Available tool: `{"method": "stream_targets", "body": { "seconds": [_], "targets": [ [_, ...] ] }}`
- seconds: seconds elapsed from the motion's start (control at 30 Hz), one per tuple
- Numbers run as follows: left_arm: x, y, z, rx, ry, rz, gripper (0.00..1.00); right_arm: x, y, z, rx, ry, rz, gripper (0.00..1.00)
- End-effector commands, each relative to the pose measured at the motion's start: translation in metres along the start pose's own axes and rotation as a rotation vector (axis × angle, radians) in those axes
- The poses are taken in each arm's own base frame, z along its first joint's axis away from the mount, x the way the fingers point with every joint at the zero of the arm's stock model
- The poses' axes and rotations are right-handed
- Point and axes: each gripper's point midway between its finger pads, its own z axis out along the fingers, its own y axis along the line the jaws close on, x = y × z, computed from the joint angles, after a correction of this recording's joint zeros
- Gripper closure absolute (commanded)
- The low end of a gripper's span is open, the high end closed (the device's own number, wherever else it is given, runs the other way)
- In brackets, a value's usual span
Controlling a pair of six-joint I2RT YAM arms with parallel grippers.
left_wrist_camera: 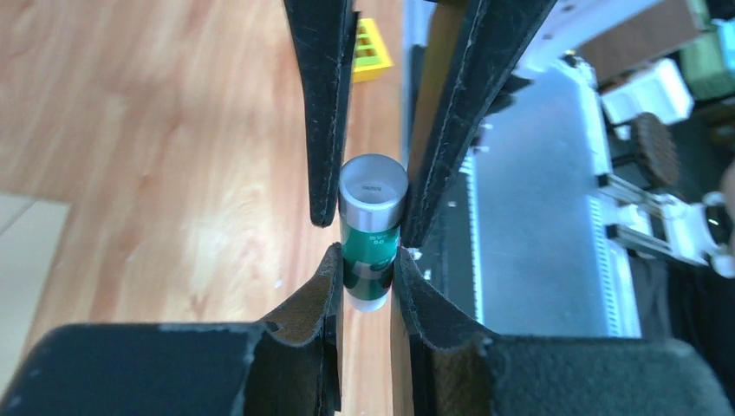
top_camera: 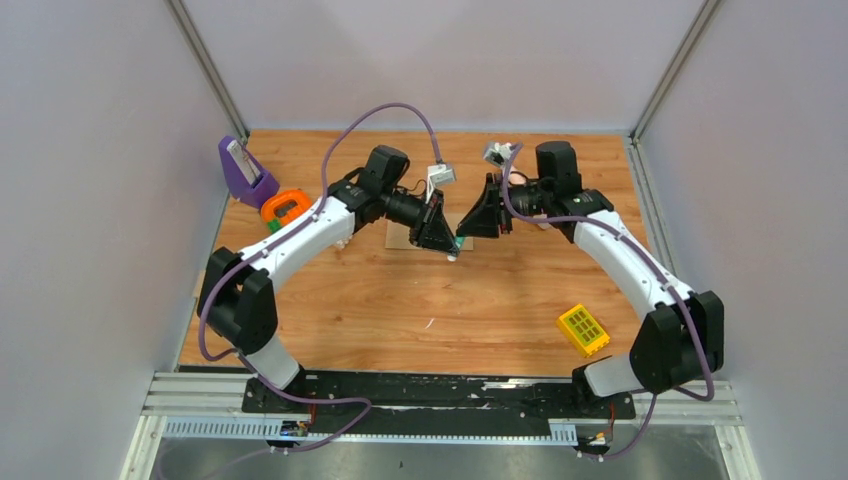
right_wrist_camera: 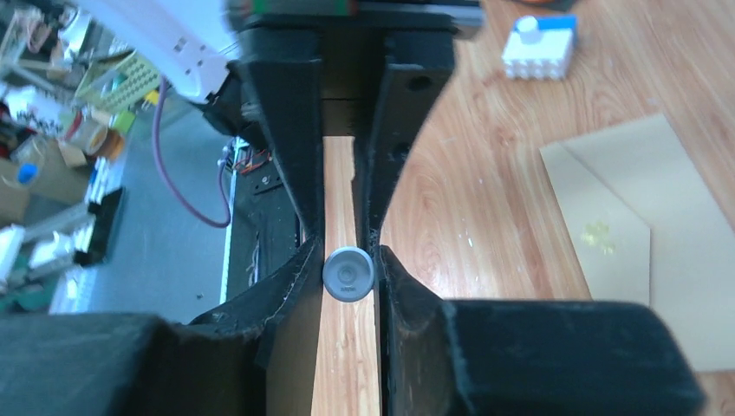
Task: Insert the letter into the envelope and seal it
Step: Screw the solid glue.
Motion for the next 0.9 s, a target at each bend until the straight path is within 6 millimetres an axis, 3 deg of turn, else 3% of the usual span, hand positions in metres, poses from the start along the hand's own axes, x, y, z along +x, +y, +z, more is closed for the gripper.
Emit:
{"method": "stream_targets", "body": {
  "seconds": [0.0,0.1,0.2,0.3,0.5,0.67,0.87],
  "targets": [
    [-0.012,-0.067,-0.013,0.285,-0.04,0.033,1.0,-0.012,0.038,-0.013,-0.175,-0.07,-0.406,0.73],
    [-0.01,-0.076,-0.015,0.346,-0.039,0.029,1.0,-0.01,0.045,-0.017,-0.222,-0.087,-0.476,0.66],
    [-0.011,-0.074,-0.015,0.327,-0.044,0.026,1.0,-0.019,0.035,-0.016,-0.149,-0.077,-0.413,0.55],
    [-0.011,-0.048,-0.011,0.148,-0.041,0.055,1.0,-0.035,0.018,-0.017,-0.024,-0.069,-0.227,0.52],
    [-0.012,0.017,-0.017,-0.237,-0.037,0.083,1.0,-0.033,0.004,-0.016,0.101,-0.049,0.135,0.28],
    [-0.016,0.051,-0.028,-0.436,-0.036,0.103,1.0,-0.018,-0.036,-0.009,0.254,-0.06,0.313,0.28],
    [-0.014,0.064,-0.033,-0.509,-0.023,0.112,1.0,-0.006,-0.07,0.005,0.333,-0.045,0.407,0.36]
  ]
}}
